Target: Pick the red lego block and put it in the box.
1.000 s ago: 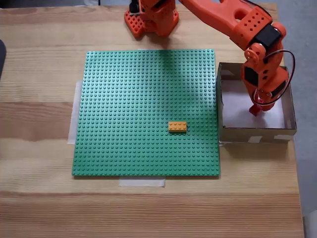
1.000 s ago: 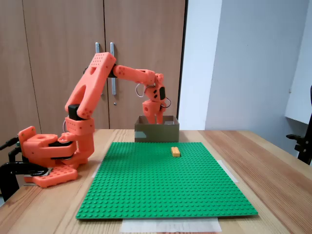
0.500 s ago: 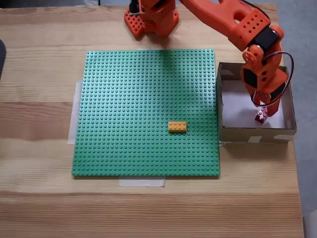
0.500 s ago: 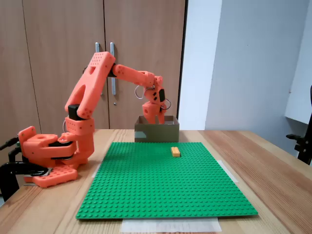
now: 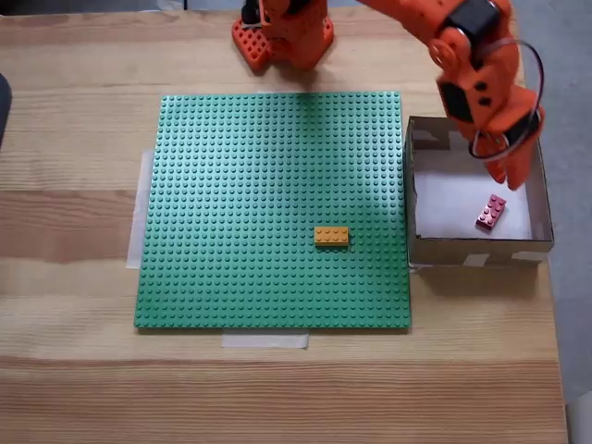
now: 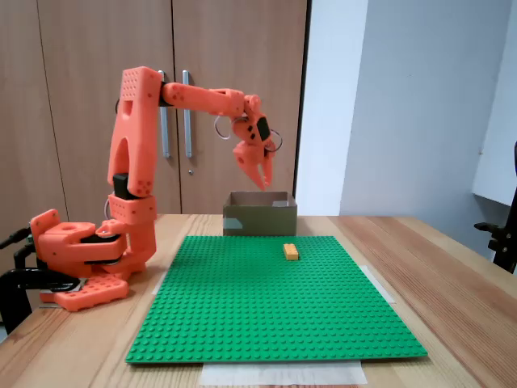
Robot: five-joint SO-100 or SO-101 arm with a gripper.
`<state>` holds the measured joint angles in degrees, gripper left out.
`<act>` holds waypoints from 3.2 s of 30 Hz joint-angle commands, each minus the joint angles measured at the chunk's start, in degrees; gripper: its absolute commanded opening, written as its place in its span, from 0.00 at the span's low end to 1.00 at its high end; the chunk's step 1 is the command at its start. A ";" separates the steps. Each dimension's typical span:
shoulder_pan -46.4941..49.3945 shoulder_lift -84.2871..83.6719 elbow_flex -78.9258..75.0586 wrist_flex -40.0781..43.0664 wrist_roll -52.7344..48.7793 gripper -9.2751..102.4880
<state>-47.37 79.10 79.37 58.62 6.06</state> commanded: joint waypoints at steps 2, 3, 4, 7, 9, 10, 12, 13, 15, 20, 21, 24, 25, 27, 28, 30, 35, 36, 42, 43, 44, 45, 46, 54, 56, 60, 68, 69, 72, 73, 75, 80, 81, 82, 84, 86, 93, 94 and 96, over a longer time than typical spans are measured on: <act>1.85 8.96 3.08 -1.58 -1.41 0.08; 2.55 10.55 4.13 -1.93 -0.88 0.08; 3.52 12.57 5.27 -2.29 -0.44 0.08; 6.33 18.19 8.53 -3.25 0.00 0.08; 8.53 21.88 10.72 -3.52 0.44 0.08; 9.67 23.47 11.51 -3.08 0.62 0.08; 12.22 26.02 12.30 -0.62 1.32 0.08; 13.36 27.33 12.57 0.88 0.97 0.08; 16.26 30.32 13.45 3.25 1.05 0.08; 23.38 38.50 19.60 3.25 -1.85 0.07; 24.52 40.08 21.27 2.99 -2.90 0.07; 27.69 44.21 25.14 2.46 -4.13 0.07; 28.48 45.35 25.93 2.64 -4.13 0.07; 29.62 47.46 27.07 3.25 -3.43 0.07; 30.15 48.60 27.60 3.78 -2.72 0.07; 30.94 50.89 28.74 5.36 -2.02 0.07; 33.93 55.02 32.78 7.12 -0.79 0.07; 34.54 55.63 33.49 7.29 -0.70 0.07; 36.56 60.29 36.74 8.53 -1.23 0.07; 36.91 60.64 36.83 8.79 -0.79 0.07; 37.27 61.00 37.00 9.23 -0.53 0.07; 37.62 61.52 37.18 9.49 -0.18 0.07; 37.97 62.14 37.44 9.58 0.44 0.07; 41.84 71.02 44.30 8.35 1.58 0.07; 43.24 73.83 46.76 8.53 1.05 0.07; 45.53 78.22 48.69 11.60 2.72 0.07; 48.34 88.15 59.85 10.90 4.39 0.07; 48.34 89.12 61.17 10.90 4.13 0.07; 48.16 92.20 65.13 8.96 3.60 0.07; 48.08 93.43 66.62 7.82 3.78 0.07; 47.99 95.19 68.82 5.98 3.16 0.07; 48.52 98.17 74.71 1.32 2.37 0.07; 48.69 99.05 76.46 0.18 2.20 0.07; 48.69 100.02 78.22 -0.88 2.02 0.07; 48.78 102.48 81.83 -2.81 1.67 0.07; 49.22 104.68 84.81 -3.96 0.53 0.07; 49.57 107.75 91.05 -6.06 -1.14 0.07; 49.66 107.75 92.11 -6.77 -1.49 0.07; 49.75 107.75 93.96 -8.35 -1.85 0.07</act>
<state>1.85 187.12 172.44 52.12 4.75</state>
